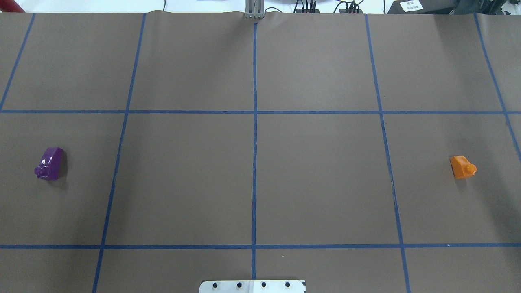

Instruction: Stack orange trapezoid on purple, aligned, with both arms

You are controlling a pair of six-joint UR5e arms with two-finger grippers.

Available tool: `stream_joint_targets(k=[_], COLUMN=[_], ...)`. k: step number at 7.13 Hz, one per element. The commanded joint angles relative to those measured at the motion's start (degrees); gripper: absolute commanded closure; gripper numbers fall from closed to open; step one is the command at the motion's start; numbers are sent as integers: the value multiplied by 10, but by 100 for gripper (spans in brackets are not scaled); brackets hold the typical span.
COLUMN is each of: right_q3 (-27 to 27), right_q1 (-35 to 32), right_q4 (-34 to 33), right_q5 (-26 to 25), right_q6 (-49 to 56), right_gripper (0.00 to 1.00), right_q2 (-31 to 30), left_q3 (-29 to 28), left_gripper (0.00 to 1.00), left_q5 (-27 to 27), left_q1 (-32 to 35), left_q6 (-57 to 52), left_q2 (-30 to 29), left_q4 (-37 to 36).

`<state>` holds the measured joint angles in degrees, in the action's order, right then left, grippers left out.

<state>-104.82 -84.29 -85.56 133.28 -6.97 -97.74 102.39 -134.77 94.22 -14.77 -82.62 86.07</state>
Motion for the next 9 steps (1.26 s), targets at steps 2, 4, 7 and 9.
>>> stream_joint_targets(k=[2, 4, 7, 9], right_q3=[1, 0, -2, -5], right_q1=[0, 11, 56, 90], right_q4=[0, -3, 17, 63], right_q5=[0, 2, 0, -3], right_q6=[0, -1, -24, -94], right_gripper=[0, 0, 0, 0], right_q2=[0, 15, 30, 31], left_q3=[2, 2, -10, -64], left_gripper=[0, 0, 0, 0], left_q5=[0, -1, -1, -1], left_q1=[0, -1, -60, -116], left_q6=[-2, -1, 132, 171], left_q2=[0, -12, -41, -33], left_q4=[21, 44, 107, 249])
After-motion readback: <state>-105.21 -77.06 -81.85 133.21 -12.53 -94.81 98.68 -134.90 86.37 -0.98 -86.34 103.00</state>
